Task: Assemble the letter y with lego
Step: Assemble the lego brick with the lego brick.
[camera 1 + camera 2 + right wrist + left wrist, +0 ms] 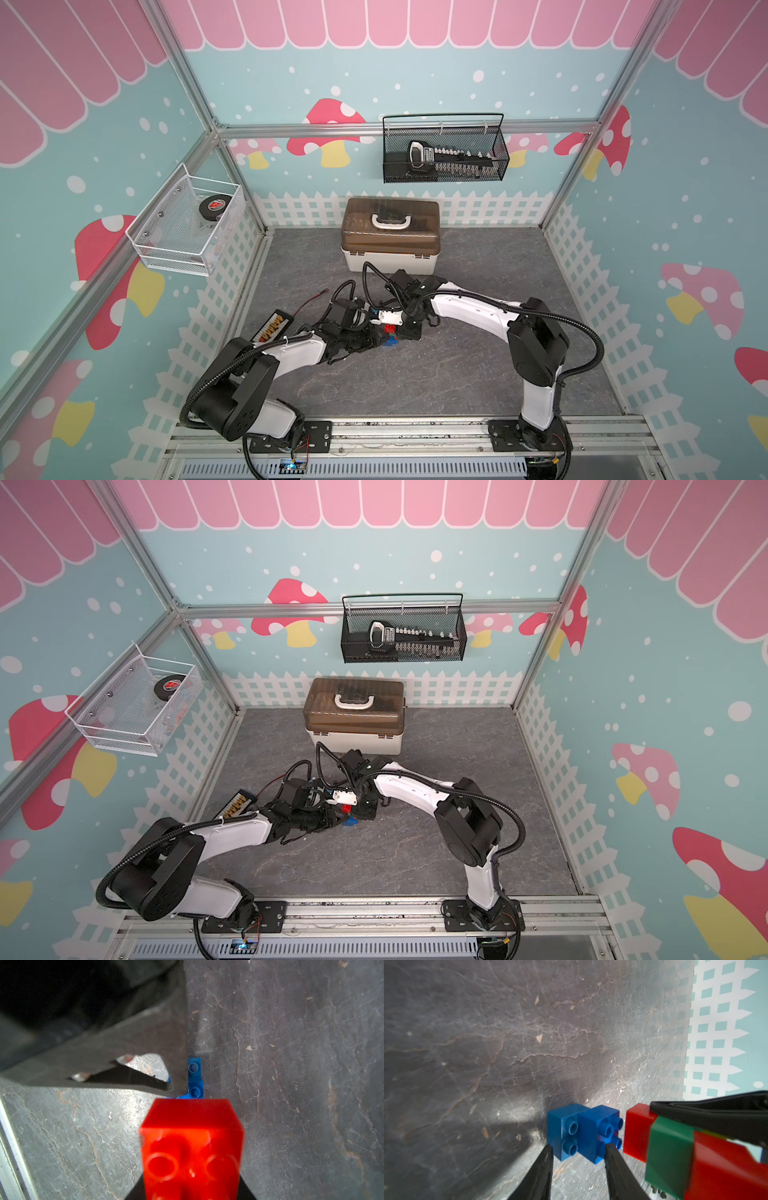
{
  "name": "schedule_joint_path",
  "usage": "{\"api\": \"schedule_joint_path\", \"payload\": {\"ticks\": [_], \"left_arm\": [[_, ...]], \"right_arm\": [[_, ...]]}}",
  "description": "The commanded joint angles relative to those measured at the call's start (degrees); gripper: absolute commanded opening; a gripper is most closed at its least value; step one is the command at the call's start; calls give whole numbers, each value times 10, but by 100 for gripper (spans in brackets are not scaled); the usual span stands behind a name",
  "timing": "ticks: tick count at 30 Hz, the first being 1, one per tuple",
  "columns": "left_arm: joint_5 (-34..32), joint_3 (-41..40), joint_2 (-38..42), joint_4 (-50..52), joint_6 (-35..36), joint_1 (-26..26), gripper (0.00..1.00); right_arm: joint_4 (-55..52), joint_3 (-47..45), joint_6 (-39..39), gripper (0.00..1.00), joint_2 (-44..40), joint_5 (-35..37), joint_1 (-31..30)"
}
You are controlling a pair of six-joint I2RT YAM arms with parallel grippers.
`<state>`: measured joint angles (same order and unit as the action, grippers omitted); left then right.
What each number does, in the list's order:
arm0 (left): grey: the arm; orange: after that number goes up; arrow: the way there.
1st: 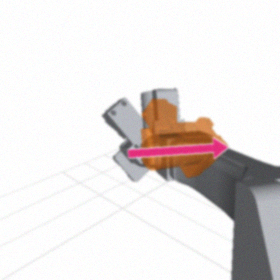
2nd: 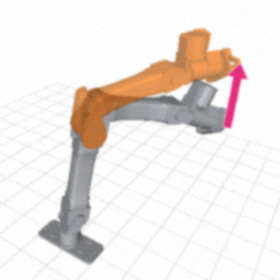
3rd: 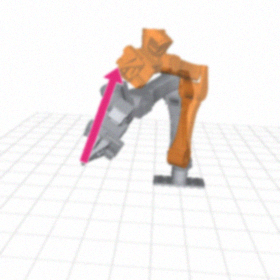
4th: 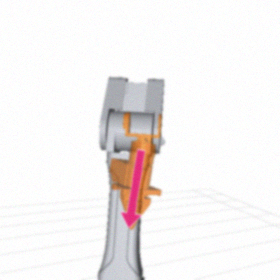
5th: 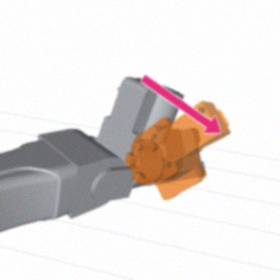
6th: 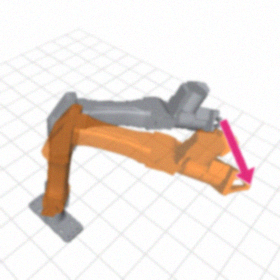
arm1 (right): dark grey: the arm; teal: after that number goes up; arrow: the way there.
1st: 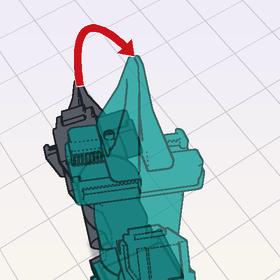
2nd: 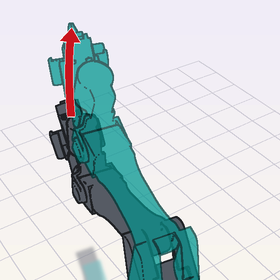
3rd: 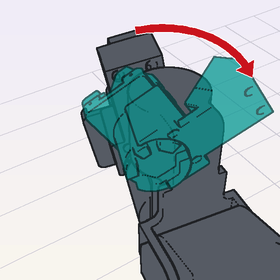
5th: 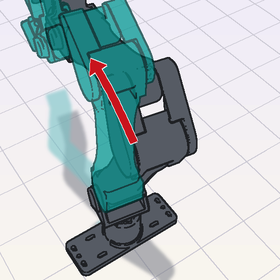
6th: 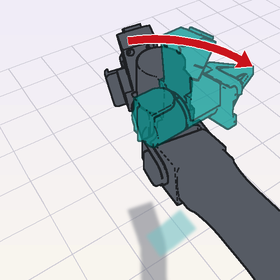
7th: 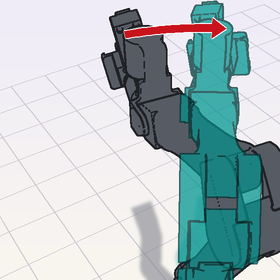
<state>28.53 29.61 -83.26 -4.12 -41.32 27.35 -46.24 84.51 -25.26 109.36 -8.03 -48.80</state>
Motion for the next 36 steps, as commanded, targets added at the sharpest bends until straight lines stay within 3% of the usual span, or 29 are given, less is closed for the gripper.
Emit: {"api": "schedule_joint_path", "payload": {"ticks": [1, 15, 36], "left_arm": [[-45, -23, -17, 32, -1, -1, 41], [-39, -40, 8, -8, 1, -5, 43], [-9, -103, -27, -145, -13, -14, 43]], "right_arm": [[0, 8, -14, 28, 14, -9, -1], [34, -40, 18, 27, -59, -28, 27], [54, -44, -33, 28, -25, -48, 21]]}}
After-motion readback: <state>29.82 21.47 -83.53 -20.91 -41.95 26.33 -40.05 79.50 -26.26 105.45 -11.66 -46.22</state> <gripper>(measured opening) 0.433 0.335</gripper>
